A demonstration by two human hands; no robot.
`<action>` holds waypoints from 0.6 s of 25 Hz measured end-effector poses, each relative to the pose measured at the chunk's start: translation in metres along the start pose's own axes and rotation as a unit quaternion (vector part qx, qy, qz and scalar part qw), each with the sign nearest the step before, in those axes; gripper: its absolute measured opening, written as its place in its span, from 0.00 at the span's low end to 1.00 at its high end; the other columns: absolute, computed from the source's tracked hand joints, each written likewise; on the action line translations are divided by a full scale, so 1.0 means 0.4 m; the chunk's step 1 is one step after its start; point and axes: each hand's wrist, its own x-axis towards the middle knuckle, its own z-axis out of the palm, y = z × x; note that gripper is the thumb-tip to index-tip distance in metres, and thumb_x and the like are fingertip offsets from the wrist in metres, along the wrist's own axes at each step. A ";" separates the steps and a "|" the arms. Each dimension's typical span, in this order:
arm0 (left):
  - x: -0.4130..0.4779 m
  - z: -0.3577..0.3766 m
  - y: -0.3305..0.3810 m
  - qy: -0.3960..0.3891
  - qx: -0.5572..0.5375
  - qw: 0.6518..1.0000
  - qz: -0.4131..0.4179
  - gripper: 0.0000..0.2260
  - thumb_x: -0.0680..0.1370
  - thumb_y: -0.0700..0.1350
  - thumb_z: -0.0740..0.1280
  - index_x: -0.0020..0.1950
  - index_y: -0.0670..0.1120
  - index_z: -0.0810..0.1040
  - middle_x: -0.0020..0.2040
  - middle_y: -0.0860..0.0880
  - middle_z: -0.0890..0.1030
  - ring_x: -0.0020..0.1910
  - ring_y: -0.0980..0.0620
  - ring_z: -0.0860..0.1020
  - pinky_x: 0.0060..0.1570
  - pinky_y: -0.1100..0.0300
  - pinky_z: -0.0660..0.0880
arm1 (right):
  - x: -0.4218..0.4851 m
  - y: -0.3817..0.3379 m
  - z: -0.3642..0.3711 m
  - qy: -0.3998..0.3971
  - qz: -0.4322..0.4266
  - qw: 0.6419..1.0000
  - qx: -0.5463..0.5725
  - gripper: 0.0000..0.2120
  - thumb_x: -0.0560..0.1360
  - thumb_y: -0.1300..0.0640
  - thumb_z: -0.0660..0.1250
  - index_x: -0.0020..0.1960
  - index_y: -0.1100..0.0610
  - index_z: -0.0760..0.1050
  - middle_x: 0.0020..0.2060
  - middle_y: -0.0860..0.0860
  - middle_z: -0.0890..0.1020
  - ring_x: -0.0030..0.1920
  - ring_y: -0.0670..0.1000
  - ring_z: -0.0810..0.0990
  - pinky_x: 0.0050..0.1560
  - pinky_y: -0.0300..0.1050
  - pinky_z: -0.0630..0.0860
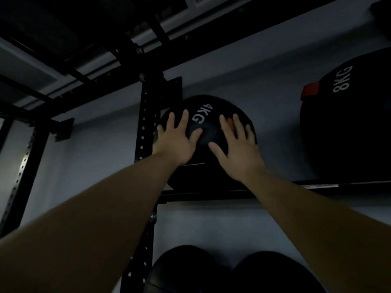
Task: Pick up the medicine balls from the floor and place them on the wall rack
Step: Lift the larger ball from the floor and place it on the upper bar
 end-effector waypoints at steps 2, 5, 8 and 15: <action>-0.007 0.066 -0.029 -0.022 -0.019 1.000 0.007 0.42 0.81 0.75 0.55 0.87 0.63 0.38 0.90 0.50 0.39 0.87 0.31 0.42 0.81 0.32 0.53 | 0.019 0.019 0.039 -0.015 0.015 0.999 -0.024 0.39 0.79 0.27 0.47 0.81 0.37 0.31 0.84 0.48 0.35 0.83 0.65 0.40 0.79 0.71 0.48; 0.006 0.100 -0.116 0.007 -0.034 0.999 0.011 0.43 0.79 0.77 0.55 0.88 0.63 0.39 0.90 0.49 0.42 0.87 0.32 0.45 0.81 0.34 0.54 | 0.057 -0.008 0.099 -0.009 -0.009 0.998 -0.062 0.39 0.78 0.24 0.43 0.80 0.36 0.28 0.83 0.49 0.32 0.82 0.65 0.38 0.77 0.72 0.43; 0.013 0.108 -0.226 0.023 -0.059 0.998 -0.030 0.42 0.80 0.75 0.54 0.88 0.61 0.41 0.90 0.47 0.46 0.87 0.35 0.54 0.82 0.38 0.59 | 0.110 -0.087 0.157 -0.018 -0.070 0.992 -0.099 0.40 0.78 0.24 0.44 0.81 0.37 0.29 0.83 0.50 0.31 0.81 0.66 0.34 0.76 0.72 0.37; 0.029 0.097 -0.342 0.002 -0.060 0.994 -0.096 0.42 0.83 0.72 0.50 0.89 0.53 0.40 0.90 0.43 0.51 0.83 0.34 0.63 0.80 0.40 0.63 | 0.187 -0.207 0.232 -0.035 -0.134 0.976 -0.168 0.39 0.80 0.28 0.48 0.83 0.40 0.33 0.84 0.52 0.34 0.81 0.67 0.33 0.75 0.72 0.33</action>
